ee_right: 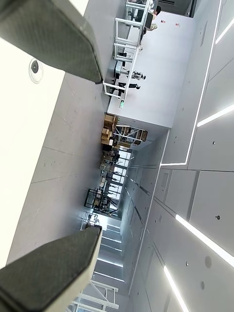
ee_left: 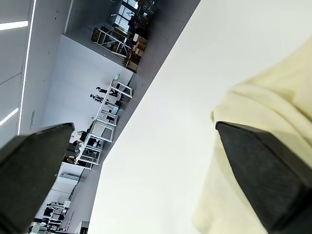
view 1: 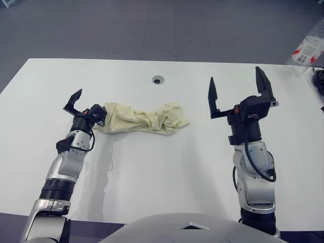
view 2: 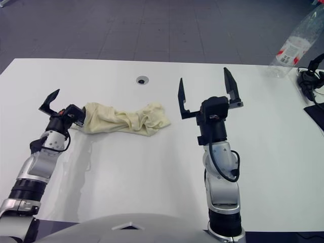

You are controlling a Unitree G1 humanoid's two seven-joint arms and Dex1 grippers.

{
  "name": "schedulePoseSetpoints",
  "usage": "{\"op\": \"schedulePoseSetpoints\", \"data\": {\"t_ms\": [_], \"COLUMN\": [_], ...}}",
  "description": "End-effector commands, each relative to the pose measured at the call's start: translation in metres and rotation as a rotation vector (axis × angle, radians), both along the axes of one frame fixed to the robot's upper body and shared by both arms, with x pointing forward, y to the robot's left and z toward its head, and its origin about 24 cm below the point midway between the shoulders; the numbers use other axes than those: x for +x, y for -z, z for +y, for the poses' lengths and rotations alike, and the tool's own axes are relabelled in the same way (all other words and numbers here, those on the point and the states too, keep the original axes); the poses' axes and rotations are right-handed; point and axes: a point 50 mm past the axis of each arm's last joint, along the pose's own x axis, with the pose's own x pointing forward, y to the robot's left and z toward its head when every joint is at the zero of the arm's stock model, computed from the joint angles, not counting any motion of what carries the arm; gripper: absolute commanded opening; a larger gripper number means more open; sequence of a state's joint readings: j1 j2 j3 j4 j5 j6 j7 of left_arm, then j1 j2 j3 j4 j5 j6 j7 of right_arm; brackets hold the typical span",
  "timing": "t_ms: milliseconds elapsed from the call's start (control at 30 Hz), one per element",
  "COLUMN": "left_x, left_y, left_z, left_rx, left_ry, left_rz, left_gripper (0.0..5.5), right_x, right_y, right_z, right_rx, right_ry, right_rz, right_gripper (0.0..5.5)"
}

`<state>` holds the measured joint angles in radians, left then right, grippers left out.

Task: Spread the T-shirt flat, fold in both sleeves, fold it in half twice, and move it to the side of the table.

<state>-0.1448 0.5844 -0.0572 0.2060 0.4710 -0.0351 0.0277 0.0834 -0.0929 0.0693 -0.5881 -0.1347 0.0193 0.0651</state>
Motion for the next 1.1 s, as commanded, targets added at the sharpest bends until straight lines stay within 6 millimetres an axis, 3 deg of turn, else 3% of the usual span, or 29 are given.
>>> {"op": "schedulePoseSetpoints", "data": {"t_ms": [33, 233, 533, 667, 867, 1100], "left_x": [0.004, 0.008, 0.017, 0.002, -0.026, -0.067], "left_y": [0.001, 0.020, 0.049, 0.066, 0.077, 0.073], "left_z": [0.003, 0.004, -0.015, -0.029, -0.055, -0.084], "left_rx": [0.030, 0.053, 0.070, 0.094, 0.014, -0.002], "left_ry": [-0.019, -0.005, 0.114, 0.269, 0.364, 0.473], "left_rz": [-0.011, 0.054, 0.219, 0.383, 0.466, 0.472], "left_gripper": [5.40, 5.40, 5.40, 5.40, 5.40, 5.40], "right_x": [0.001, 0.000, -0.004, -0.003, 0.002, 0.009], "right_y": [0.001, 0.000, 0.000, 0.000, 0.001, 0.004], "right_z": [0.000, 0.002, 0.006, 0.007, 0.008, 0.011], "right_rx": [-0.013, -0.031, -0.064, -0.068, -0.082, -0.069], "right_ry": [-0.002, -0.008, 0.006, 0.009, 0.003, -0.038], "right_rz": [-0.002, -0.012, -0.021, -0.022, -0.016, 0.011], "right_gripper": [5.39, 5.39, 5.39, 5.39, 5.39, 5.39]}}
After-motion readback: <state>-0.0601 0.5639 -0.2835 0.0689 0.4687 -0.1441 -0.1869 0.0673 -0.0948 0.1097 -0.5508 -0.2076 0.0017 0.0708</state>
